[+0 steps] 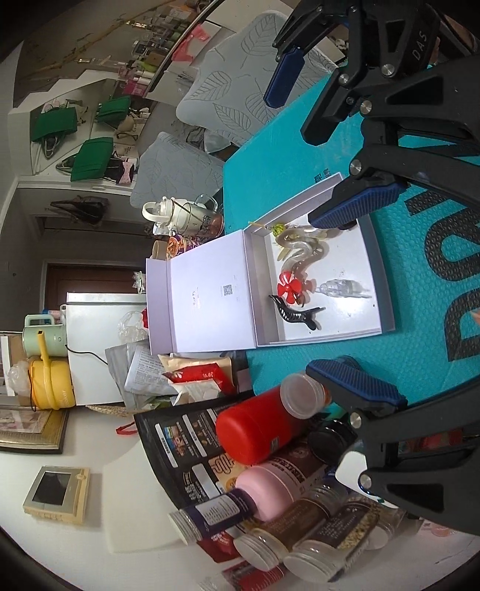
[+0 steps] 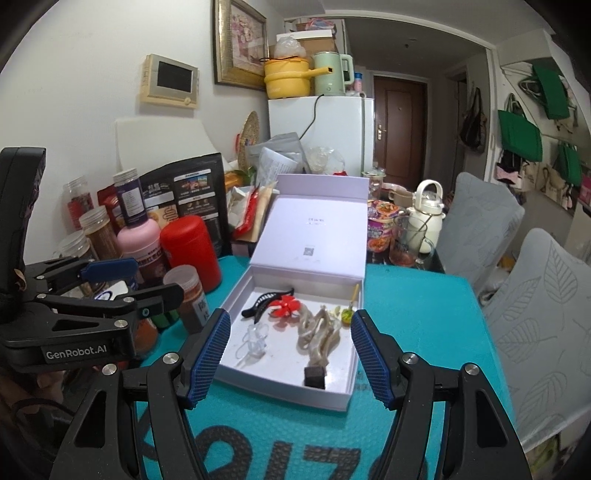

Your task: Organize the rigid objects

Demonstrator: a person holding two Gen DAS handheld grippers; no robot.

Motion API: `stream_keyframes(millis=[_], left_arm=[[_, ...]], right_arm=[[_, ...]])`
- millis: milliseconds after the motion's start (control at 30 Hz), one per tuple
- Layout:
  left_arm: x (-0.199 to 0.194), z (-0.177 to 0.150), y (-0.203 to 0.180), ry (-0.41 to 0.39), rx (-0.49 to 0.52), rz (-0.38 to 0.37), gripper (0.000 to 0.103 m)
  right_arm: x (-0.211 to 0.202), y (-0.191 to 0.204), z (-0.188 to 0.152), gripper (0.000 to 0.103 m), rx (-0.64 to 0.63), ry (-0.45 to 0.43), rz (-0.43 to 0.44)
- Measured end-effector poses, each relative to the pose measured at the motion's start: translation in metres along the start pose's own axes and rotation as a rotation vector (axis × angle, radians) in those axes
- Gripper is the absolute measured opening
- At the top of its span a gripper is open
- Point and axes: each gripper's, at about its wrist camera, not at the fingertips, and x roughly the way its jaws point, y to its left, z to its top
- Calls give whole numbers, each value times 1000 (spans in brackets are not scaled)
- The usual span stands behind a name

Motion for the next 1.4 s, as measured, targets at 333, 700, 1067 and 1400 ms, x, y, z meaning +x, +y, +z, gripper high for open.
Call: stream_keyframes(millis=[333, 700, 1067, 1400], left_arm=[[0, -36, -3, 25, 15, -2, 73], [17, -63, -5, 83, 33, -21, 73], [24, -71, -3, 110, 34, -38, 73], [20, -69, -5, 93, 44, -45, 73]], right_arm=[[-2, 9, -31, 69, 22, 19, -28], [2, 14, -56, 69, 22, 55, -72], [1, 14, -62, 69, 15, 70, -76], [1, 13, -64, 69, 23, 83, -72]])
